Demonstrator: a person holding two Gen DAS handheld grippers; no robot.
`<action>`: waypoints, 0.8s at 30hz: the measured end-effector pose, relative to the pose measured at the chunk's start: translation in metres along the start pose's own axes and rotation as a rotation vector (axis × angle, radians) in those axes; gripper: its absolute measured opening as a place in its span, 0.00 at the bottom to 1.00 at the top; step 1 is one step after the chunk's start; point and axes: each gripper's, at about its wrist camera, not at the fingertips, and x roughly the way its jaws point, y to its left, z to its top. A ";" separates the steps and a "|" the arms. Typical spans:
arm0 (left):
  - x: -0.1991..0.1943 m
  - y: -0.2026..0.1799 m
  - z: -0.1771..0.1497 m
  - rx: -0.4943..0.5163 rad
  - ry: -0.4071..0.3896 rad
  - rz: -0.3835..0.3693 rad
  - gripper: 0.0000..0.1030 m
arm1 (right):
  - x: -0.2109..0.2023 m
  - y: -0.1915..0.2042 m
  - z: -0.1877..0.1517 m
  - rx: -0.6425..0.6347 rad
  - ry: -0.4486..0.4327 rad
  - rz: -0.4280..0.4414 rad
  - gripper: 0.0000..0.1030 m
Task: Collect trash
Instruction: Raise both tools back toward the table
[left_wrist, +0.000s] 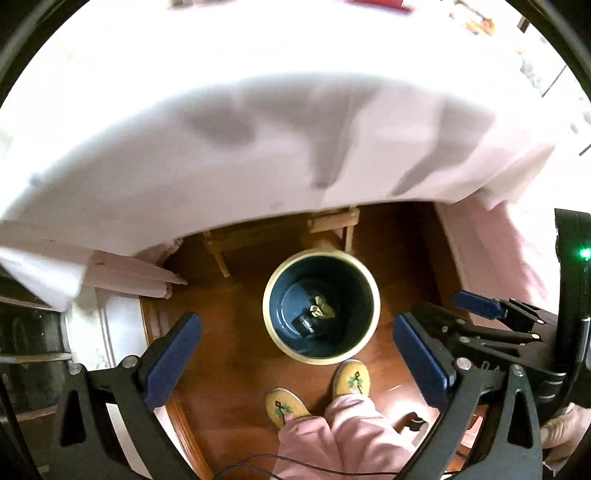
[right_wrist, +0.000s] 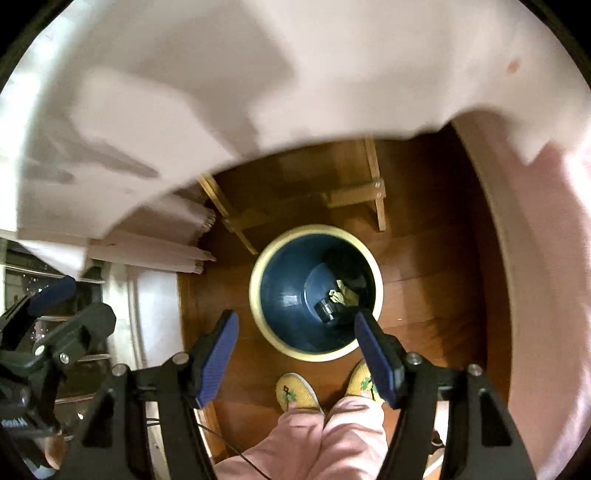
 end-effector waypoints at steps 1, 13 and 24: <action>-0.012 0.001 0.001 0.003 -0.009 -0.001 0.99 | -0.012 0.003 0.000 -0.002 -0.008 0.001 0.64; -0.162 0.014 0.022 0.061 -0.195 -0.034 0.99 | -0.157 0.068 0.011 -0.096 -0.212 0.027 0.65; -0.231 0.030 0.045 0.101 -0.381 -0.040 0.99 | -0.223 0.124 0.026 -0.216 -0.388 0.012 0.65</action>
